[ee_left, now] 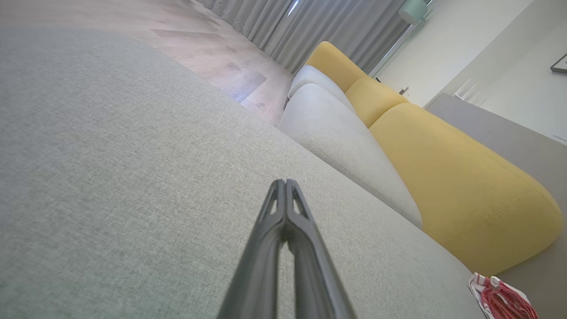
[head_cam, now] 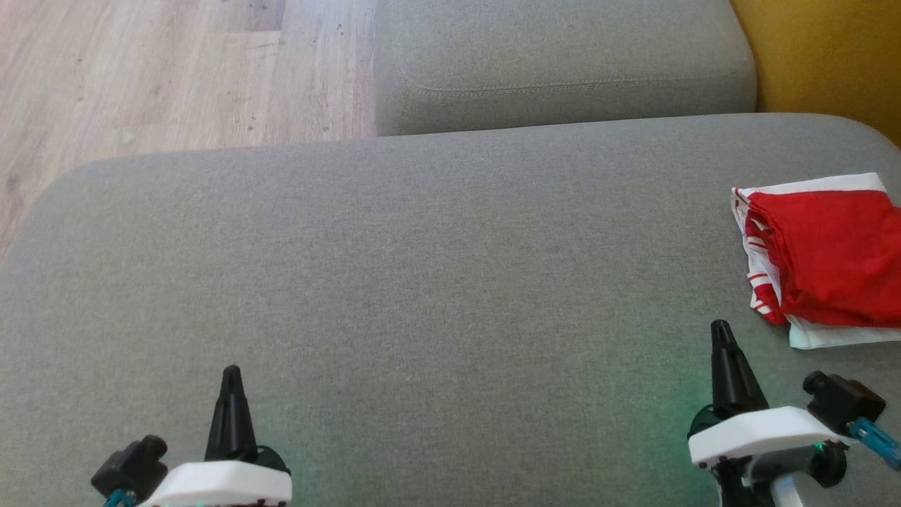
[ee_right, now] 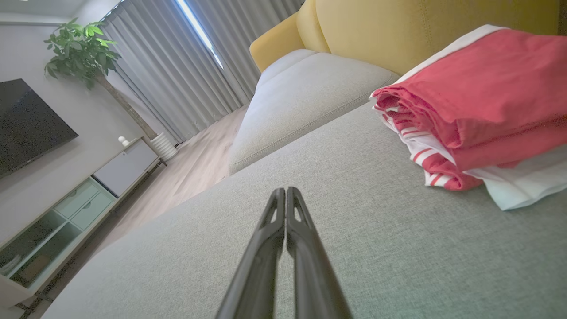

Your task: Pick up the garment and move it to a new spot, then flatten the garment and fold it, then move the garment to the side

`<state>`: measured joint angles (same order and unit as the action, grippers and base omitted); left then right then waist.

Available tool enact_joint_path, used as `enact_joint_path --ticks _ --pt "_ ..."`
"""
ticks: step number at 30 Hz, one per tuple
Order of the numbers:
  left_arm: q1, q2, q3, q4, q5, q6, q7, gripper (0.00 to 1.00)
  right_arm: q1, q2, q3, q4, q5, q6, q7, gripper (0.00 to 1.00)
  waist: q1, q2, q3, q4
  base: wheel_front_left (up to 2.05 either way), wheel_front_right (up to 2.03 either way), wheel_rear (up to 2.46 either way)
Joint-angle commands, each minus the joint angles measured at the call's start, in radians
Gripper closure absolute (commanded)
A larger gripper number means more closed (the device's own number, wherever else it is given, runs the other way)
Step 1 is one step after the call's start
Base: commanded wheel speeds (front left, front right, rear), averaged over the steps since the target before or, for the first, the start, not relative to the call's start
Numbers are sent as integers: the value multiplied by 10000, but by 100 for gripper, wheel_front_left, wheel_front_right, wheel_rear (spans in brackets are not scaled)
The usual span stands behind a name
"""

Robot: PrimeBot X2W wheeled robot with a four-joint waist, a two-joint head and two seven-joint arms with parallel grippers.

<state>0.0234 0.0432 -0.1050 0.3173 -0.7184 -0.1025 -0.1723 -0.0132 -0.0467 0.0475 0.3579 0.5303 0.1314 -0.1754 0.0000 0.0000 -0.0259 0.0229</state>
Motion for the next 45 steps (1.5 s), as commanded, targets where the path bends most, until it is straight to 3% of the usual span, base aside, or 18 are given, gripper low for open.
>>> enact_joint_path --ticks 1,45 --pt "-551 19 198 -364 -284 -45 86 100 -577 -36 -75 -388 353 0 78 100 0 0 6 -4 0 0 0" --pt "-894 42 1093 -522 -4140 -151 1330 100 -741 -53 -743 -722 5042 -3 1319 100 0 0 133 -105 0 0 0"
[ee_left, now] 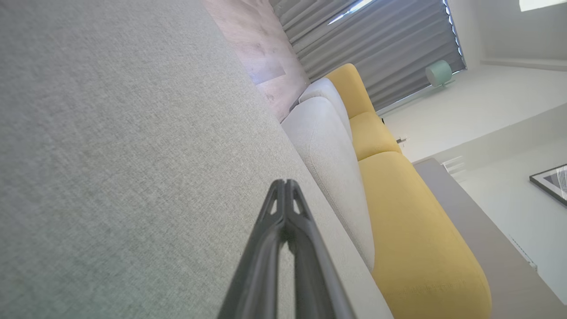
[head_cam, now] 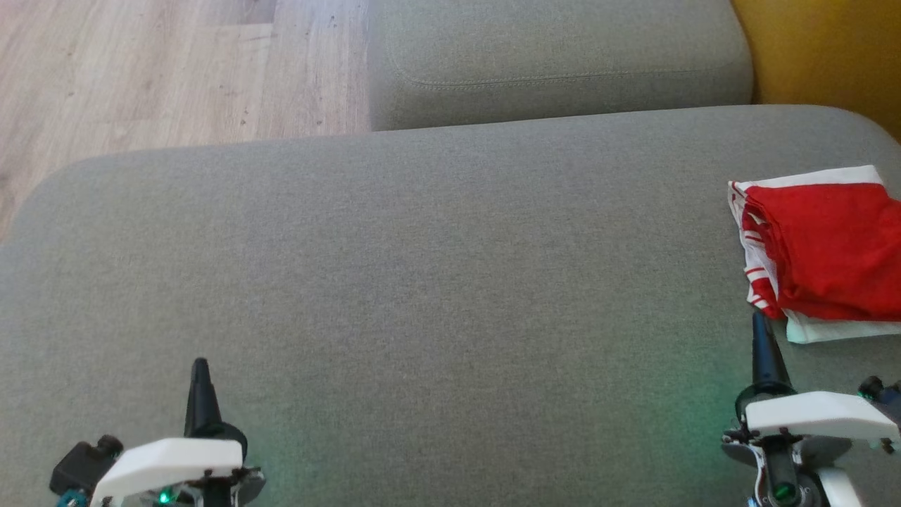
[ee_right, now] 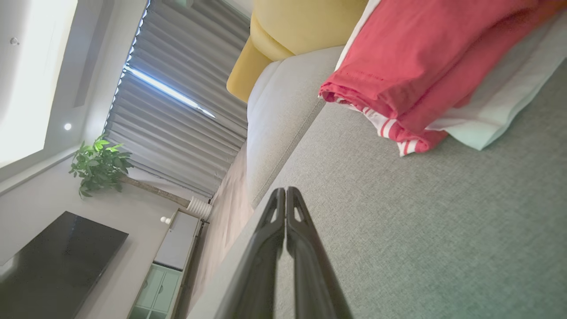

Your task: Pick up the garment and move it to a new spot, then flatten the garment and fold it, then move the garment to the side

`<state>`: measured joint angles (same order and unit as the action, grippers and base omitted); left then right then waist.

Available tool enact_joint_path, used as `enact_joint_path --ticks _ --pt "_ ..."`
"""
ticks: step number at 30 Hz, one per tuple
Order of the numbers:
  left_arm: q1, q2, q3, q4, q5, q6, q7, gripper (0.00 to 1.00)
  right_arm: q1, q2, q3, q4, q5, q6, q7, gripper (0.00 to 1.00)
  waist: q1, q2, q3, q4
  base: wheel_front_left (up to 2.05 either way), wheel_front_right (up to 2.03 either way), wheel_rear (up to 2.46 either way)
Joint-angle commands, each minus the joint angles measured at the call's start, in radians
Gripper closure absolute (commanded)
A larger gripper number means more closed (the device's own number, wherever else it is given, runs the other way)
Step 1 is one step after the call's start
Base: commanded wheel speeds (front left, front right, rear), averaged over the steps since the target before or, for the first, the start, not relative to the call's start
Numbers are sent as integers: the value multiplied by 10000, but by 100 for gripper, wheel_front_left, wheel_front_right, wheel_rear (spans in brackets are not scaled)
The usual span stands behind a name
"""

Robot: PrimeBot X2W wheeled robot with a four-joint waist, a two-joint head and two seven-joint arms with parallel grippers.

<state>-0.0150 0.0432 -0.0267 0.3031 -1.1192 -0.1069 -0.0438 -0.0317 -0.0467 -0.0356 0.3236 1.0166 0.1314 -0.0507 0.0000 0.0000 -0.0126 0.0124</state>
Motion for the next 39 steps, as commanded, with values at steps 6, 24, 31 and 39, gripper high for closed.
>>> enact_joint_path --ticks 6,24,31,39 --pt "-557 45 435 -402 -672 -122 218 100 -579 -54 -8 -425 832 -4 247 100 0 0 18 -14 0 0 0" --pt "-693 54 787 -465 -2196 -164 708 100 -644 -57 -278 -557 2678 -5 743 100 0 0 68 -54 0 0 0" --pt "-756 58 953 -494 -2915 -183 938 100 -675 -57 -406 -619 3547 -6 977 100 0 0 92 -73 0 0 0" --pt "-812 62 1098 -520 -3544 -201 1140 100 -702 -58 -519 -673 4308 -6 1182 100 0 0 113 -89 0 0 0"
